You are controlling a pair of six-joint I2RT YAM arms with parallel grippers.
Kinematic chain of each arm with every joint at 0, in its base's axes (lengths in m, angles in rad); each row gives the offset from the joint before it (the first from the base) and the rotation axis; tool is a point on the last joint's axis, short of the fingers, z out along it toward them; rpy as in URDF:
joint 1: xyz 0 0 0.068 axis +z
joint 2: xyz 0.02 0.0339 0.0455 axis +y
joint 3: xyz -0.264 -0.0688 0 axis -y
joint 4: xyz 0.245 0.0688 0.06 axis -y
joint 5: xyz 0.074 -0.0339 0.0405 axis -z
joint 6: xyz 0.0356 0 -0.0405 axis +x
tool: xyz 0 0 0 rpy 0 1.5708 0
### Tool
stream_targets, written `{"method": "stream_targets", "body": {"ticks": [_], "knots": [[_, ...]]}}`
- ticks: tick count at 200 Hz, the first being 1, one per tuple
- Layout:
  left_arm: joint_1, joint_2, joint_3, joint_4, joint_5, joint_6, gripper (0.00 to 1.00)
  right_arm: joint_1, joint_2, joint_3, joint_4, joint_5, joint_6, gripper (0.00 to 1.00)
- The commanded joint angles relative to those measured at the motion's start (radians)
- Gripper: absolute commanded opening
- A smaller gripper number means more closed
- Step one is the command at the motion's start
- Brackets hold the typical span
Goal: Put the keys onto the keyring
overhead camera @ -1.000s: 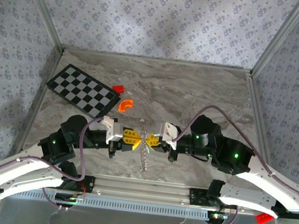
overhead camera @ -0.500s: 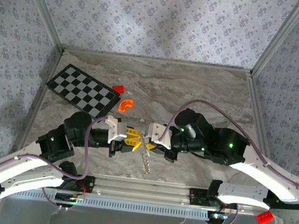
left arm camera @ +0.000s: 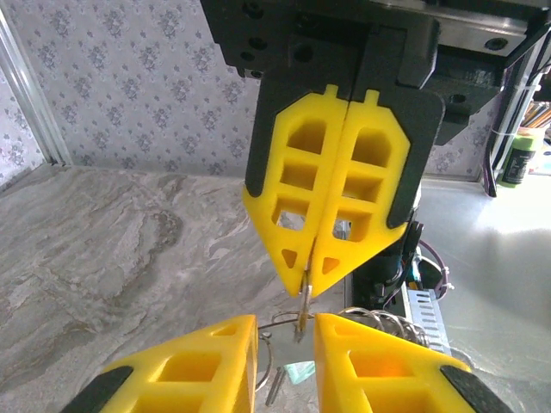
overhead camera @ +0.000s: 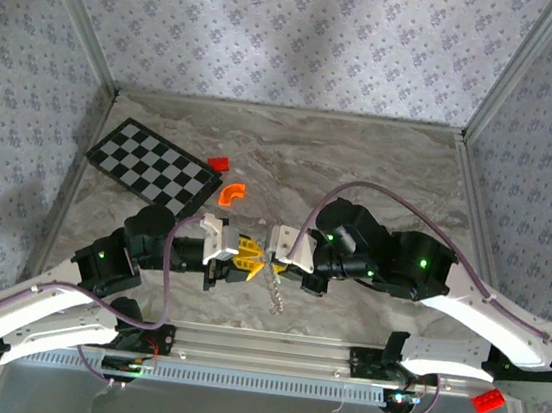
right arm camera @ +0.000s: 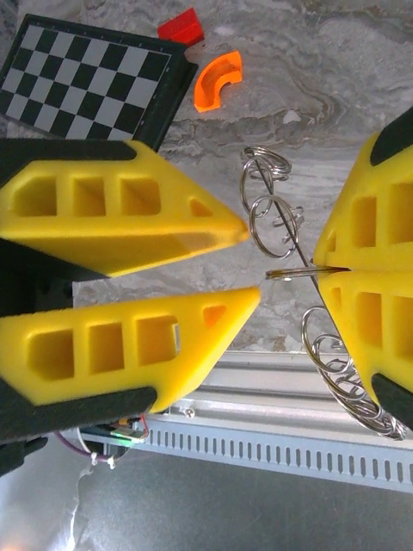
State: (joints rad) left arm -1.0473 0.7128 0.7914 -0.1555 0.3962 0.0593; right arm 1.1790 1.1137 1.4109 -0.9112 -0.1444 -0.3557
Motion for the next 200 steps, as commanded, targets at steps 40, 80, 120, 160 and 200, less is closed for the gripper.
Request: {"method": "stream_targets", "body": {"ticks": [40,80,120,160,200], "knots": [[0.002,0.02,0.04,0.03,0.015,-0.008,0.24,0.008,0.006,0.043,0.005,0.032,-0.025,0.0],[0.001,0.041,0.036,0.055,0.013,-0.013,0.23,0.01,0.008,0.035,0.032,0.018,-0.028,0.0],[0.001,0.043,0.034,0.069,0.014,-0.014,0.04,0.011,0.009,0.025,0.04,0.01,-0.029,0.0],[0.001,0.038,0.017,0.109,0.027,-0.033,0.0,0.011,-0.006,0.009,0.064,0.007,-0.018,0.0],[0.001,0.023,-0.047,0.278,0.059,-0.097,0.0,0.003,-0.09,-0.094,0.202,-0.051,0.054,0.26]]}}
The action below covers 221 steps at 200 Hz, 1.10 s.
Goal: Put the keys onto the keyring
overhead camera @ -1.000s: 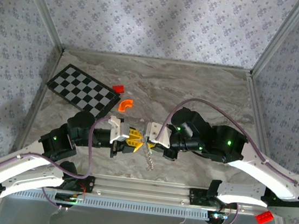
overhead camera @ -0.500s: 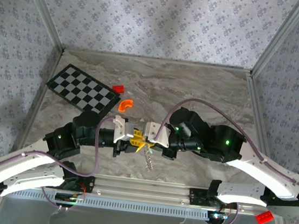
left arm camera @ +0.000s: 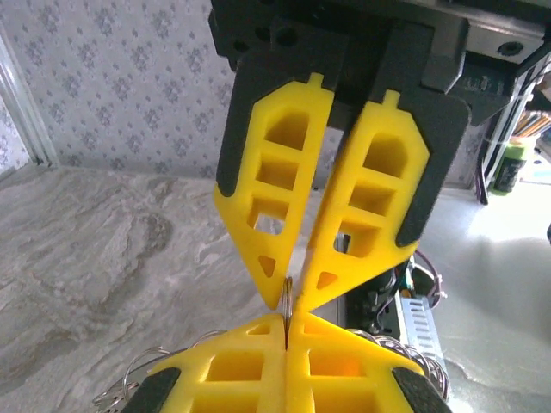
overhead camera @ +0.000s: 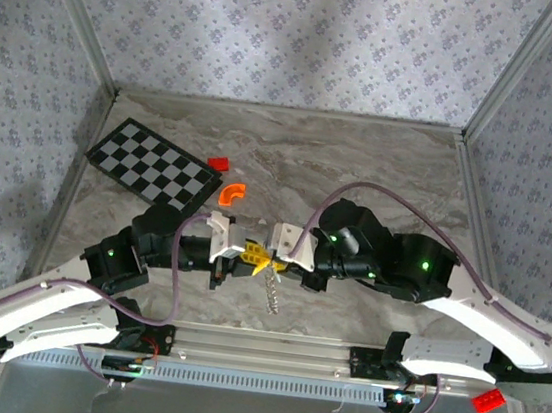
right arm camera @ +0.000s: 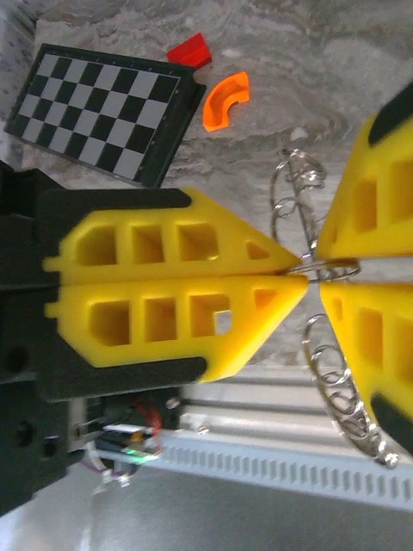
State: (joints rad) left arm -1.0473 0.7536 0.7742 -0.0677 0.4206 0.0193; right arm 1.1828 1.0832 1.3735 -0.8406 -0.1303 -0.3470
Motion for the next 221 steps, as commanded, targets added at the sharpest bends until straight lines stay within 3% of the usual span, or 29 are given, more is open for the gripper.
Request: {"method": "stream_targets", "body": {"ticks": [1,68,161,221], "knots": [[0.001,-0.018,-0.031,0.194,0.035,-0.058,0.0,-0.001,-0.061,-0.06,0.136,-0.066,0.048,0.26],[0.003,-0.054,-0.137,0.445,0.066,-0.136,0.0,-0.076,-0.175,-0.214,0.307,-0.152,0.143,0.26],[0.001,-0.069,-0.173,0.533,0.073,-0.168,0.0,-0.129,-0.189,-0.267,0.425,-0.235,0.174,0.25],[0.001,-0.071,-0.187,0.531,0.064,-0.162,0.0,-0.138,-0.183,-0.29,0.482,-0.262,0.191,0.08]]}}
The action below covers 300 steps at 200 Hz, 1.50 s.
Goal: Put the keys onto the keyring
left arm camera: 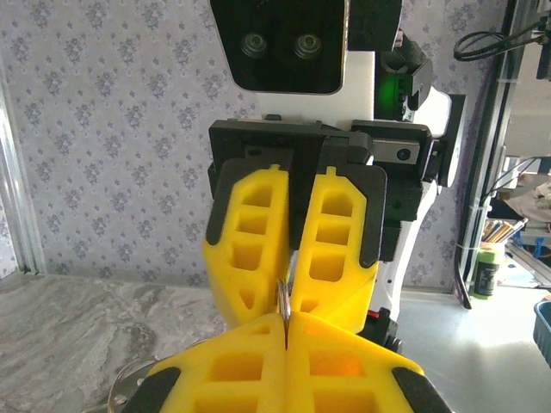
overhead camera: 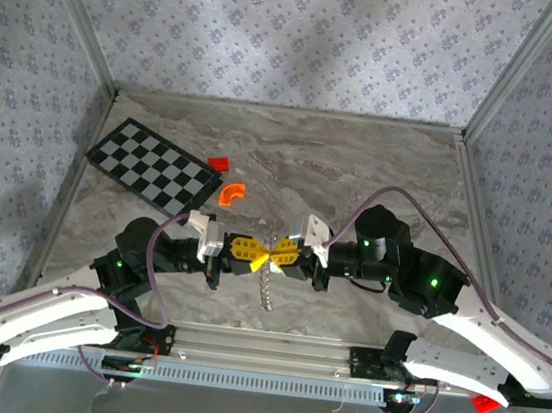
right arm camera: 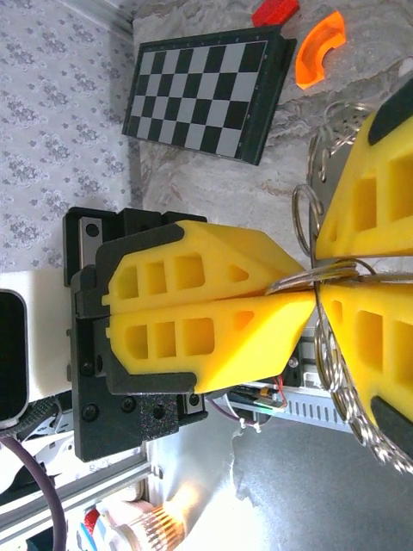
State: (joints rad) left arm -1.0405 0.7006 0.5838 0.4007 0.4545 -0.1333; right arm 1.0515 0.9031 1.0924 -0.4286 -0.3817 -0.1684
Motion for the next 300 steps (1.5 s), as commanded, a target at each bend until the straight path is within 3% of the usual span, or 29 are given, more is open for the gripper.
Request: {"method": "stream_targets", "body": {"ticks": [1,20,61,94,133,183,300], "knots": [[-0.006,-0.018,0.004,0.061,0.03,-0.01,0.0,-0.007,-0.003,-0.008,0.07,-0.011,0.013,0.08],[-0.005,-0.021,0.007,0.039,0.021,-0.001,0.0,-0.008,-0.003,-0.007,0.065,-0.01,0.006,0.0],[-0.006,-0.037,0.071,-0.182,-0.024,0.083,0.0,-0.01,0.004,0.041,-0.017,0.034,-0.034,0.0],[-0.006,-0.041,0.139,-0.395,-0.082,0.162,0.11,-0.005,0.04,0.135,-0.158,0.073,-0.107,0.0],[-0.006,-0.025,0.188,-0.502,-0.102,0.2,0.18,0.017,0.099,0.216,-0.306,0.153,-0.174,0.0],[-0.005,-0.012,0.212,-0.514,-0.09,0.209,0.24,0.043,0.169,0.301,-0.43,0.214,-0.22,0.0],[-0.005,0.041,0.223,-0.445,-0.06,0.194,0.25,0.093,0.209,0.328,-0.45,0.211,-0.244,0.0]]}}
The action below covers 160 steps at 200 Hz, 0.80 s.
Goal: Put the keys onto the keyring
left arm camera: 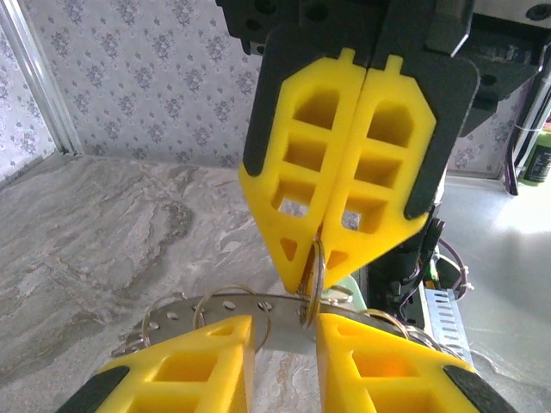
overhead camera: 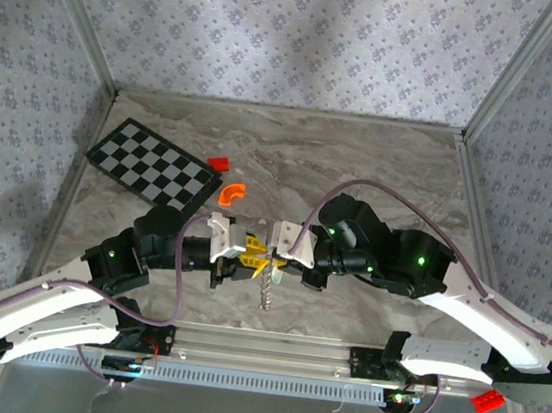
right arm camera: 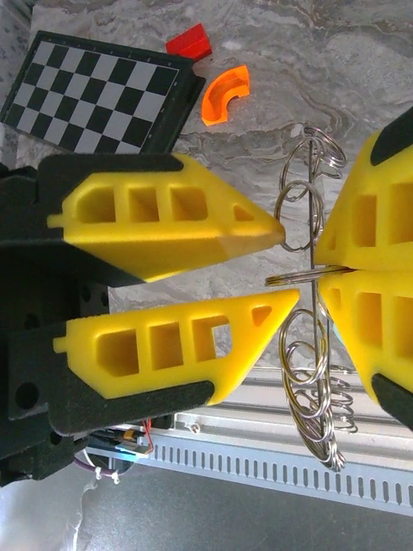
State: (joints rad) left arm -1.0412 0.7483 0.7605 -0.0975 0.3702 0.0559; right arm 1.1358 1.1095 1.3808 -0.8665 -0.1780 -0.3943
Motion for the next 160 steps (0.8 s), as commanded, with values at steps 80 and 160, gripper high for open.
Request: {"method": "stream_targets", "body": {"ticks": [80,160], "knots": [[-0.004,0.006,0.049,0.038,0.021,0.017,0.18,0.012,0.015,0.052,-0.025,0.015,-0.03,0.0],[-0.004,-0.009,0.053,-0.011,0.003,0.045,0.12,0.012,0.017,0.047,-0.014,-0.006,-0.031,0.0]]}}
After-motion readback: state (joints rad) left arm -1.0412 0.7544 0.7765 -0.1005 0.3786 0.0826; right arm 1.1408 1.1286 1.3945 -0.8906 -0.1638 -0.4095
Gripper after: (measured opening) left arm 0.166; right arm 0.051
